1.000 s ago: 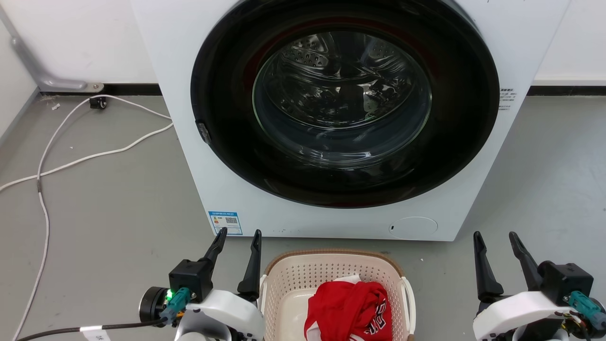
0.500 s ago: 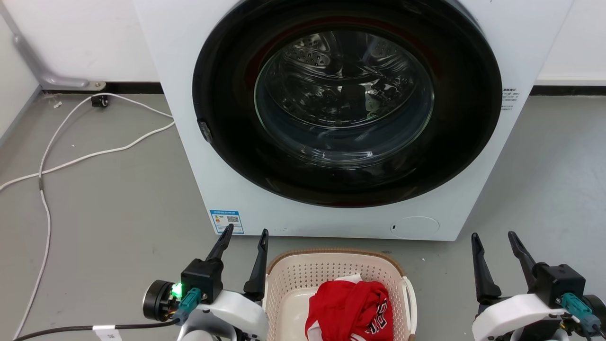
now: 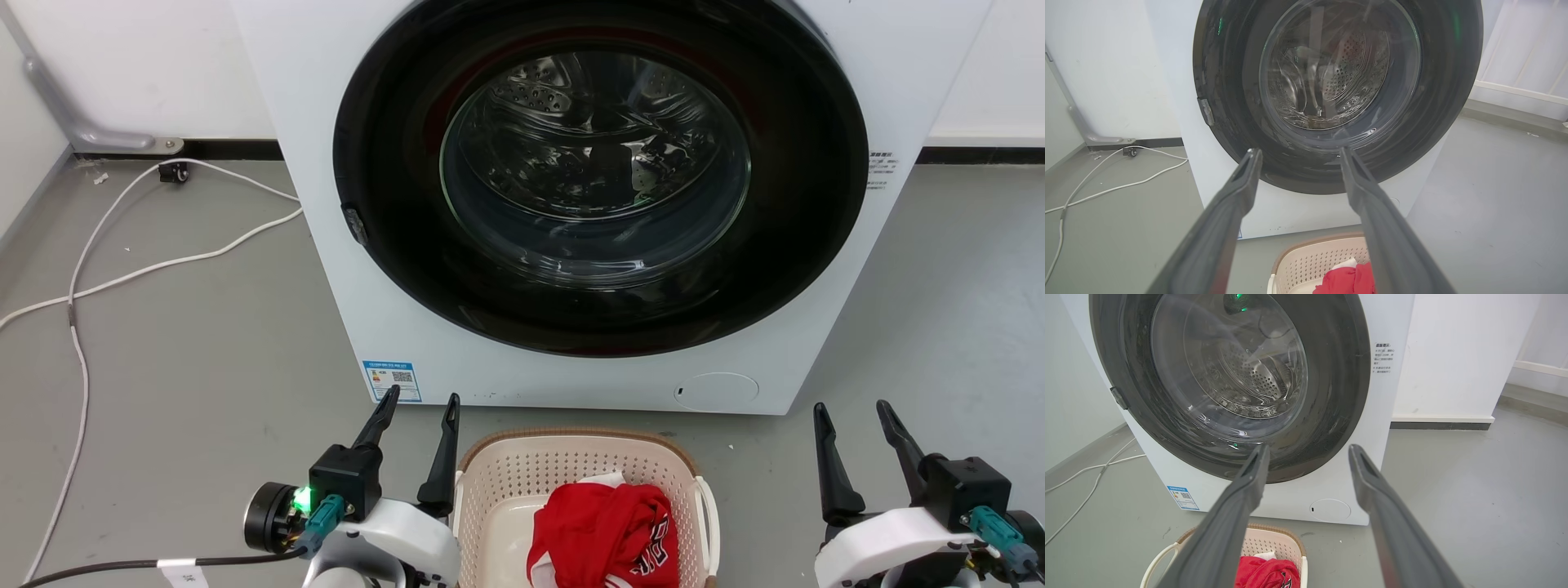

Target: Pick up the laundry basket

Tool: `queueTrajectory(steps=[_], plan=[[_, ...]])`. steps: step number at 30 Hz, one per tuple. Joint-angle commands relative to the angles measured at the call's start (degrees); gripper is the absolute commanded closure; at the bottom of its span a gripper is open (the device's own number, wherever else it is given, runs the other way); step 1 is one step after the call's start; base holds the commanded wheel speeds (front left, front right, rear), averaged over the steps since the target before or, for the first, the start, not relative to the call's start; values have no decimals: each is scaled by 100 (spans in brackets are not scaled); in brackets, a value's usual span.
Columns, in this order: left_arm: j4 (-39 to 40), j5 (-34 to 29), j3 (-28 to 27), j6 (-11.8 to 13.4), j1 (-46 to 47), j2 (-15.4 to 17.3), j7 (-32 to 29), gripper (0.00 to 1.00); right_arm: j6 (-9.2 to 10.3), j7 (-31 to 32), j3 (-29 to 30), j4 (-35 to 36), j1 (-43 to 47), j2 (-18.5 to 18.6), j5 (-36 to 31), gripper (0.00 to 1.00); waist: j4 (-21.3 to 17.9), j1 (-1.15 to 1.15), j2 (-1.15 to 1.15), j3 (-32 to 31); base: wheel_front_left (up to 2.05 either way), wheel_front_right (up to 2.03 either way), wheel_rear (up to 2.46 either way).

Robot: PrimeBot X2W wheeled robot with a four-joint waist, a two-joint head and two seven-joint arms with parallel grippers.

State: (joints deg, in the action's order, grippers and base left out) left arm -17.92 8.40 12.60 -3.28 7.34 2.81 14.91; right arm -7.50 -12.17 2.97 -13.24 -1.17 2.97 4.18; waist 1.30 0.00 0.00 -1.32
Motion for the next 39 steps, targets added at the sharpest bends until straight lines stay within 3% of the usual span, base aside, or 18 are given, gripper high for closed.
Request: queueTrajectory(steps=[1,17,28,39], plan=[[-15,29,-13,1,60,13,43,0,2,-50,2,-19,-22,-15,29,0,-3,0,0,1,0,0,0],[-183,134,37,-6,227,13,40,0,2,-20,52,-90,-168,-15,87,0,-8,0,0,303,0,0,0],[-675,342,163,64,957,13,31,0,2,-43,30,-522,-830,-15,133,0,-36,0,0,1639,0,0,0],[-1473,452,170,63,1942,14,31,0,2,-145,-137,-1518,-1925,120,273,0,-148,0,0,3071,0,0,0]])
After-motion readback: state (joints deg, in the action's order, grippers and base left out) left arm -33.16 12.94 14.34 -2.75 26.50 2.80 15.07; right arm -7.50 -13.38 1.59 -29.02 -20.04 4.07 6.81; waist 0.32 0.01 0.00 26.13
